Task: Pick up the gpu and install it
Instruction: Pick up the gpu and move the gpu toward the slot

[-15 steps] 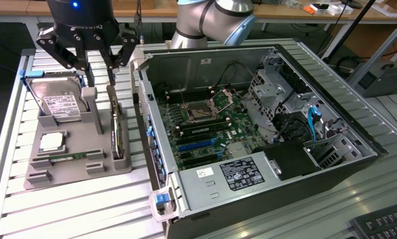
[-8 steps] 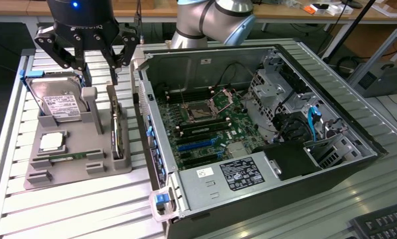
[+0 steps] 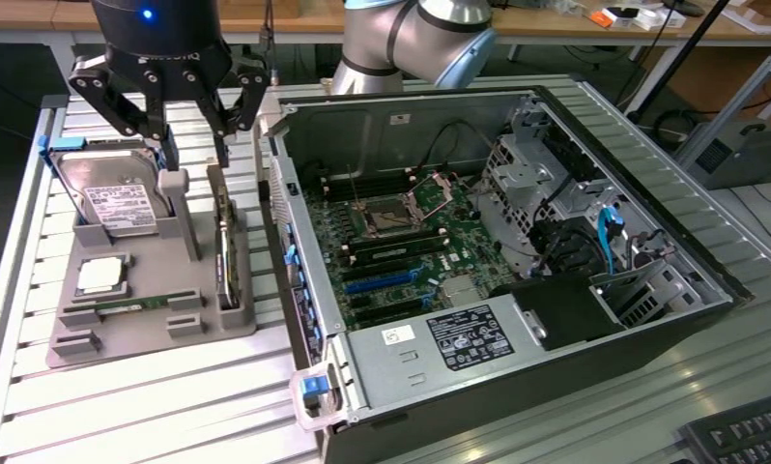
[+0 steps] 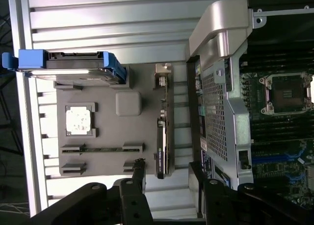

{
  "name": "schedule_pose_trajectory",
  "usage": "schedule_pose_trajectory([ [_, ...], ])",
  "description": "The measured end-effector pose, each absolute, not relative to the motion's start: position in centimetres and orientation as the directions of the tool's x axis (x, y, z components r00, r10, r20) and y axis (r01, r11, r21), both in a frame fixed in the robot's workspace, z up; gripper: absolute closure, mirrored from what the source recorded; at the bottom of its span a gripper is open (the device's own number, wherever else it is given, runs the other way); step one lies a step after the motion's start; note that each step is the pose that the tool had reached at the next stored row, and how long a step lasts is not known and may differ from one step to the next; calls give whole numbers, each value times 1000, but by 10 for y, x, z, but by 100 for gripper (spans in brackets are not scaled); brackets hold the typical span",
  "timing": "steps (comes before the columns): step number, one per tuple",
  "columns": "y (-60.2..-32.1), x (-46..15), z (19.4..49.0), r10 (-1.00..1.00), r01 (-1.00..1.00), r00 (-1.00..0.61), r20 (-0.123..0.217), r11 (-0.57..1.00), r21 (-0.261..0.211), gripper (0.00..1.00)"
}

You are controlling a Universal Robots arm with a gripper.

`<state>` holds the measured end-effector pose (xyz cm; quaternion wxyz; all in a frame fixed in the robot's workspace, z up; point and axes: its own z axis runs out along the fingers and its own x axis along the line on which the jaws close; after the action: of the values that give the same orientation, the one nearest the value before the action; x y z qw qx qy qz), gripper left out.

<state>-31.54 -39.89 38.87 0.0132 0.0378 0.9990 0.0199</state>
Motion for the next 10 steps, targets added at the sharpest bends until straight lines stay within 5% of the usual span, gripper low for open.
schedule_pose_trajectory([
  [10, -399, -315, 387, 76, 75, -997, -25, 996, 41, 52],
])
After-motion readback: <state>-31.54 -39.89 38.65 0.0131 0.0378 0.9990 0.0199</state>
